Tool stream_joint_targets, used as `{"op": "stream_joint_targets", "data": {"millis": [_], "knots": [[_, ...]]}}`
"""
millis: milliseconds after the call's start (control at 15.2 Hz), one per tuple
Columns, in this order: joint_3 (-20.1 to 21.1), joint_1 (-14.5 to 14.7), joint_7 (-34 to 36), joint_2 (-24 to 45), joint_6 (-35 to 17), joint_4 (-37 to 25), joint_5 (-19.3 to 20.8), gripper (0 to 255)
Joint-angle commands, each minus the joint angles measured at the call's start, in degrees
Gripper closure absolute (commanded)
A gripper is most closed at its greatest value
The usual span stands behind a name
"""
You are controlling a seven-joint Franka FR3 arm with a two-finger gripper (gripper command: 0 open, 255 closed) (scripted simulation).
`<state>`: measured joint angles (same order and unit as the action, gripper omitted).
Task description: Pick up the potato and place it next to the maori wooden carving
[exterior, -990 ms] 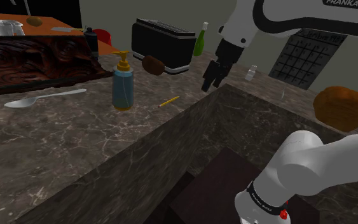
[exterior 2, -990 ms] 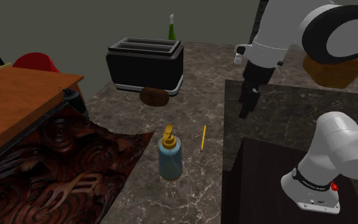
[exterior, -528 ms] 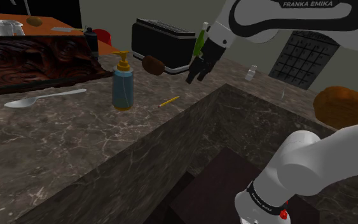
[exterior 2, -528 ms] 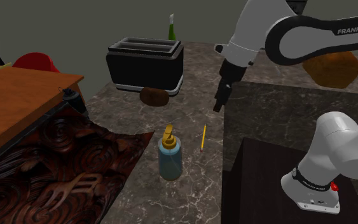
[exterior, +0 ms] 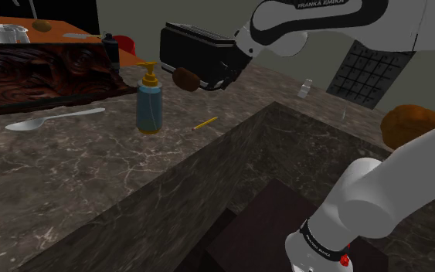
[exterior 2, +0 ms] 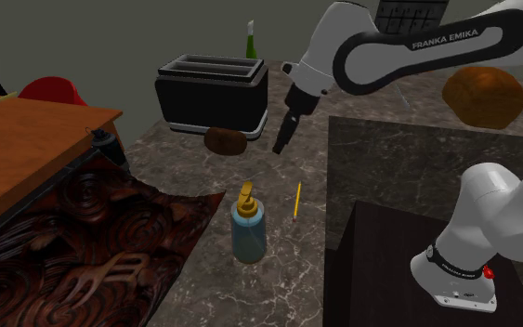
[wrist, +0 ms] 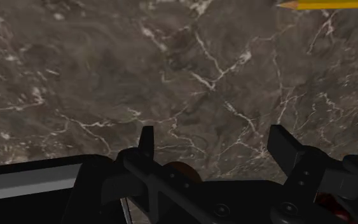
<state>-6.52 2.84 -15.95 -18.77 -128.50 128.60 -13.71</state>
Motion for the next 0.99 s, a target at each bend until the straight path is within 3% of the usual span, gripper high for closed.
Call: {"op": "stream_joint_targets", "data": {"millis": [0,330,924], "knots": [[-1.22,0.61,-2.57,4.06,-2.42,-3.19,-2.27,0],[-3.7,1.66,-9.53,13.39,-6.36,-11.54,-9.41,0],[-3.1,2.37,-11.11,17.74,-10.7,-11.51,-11.83,0]]}}
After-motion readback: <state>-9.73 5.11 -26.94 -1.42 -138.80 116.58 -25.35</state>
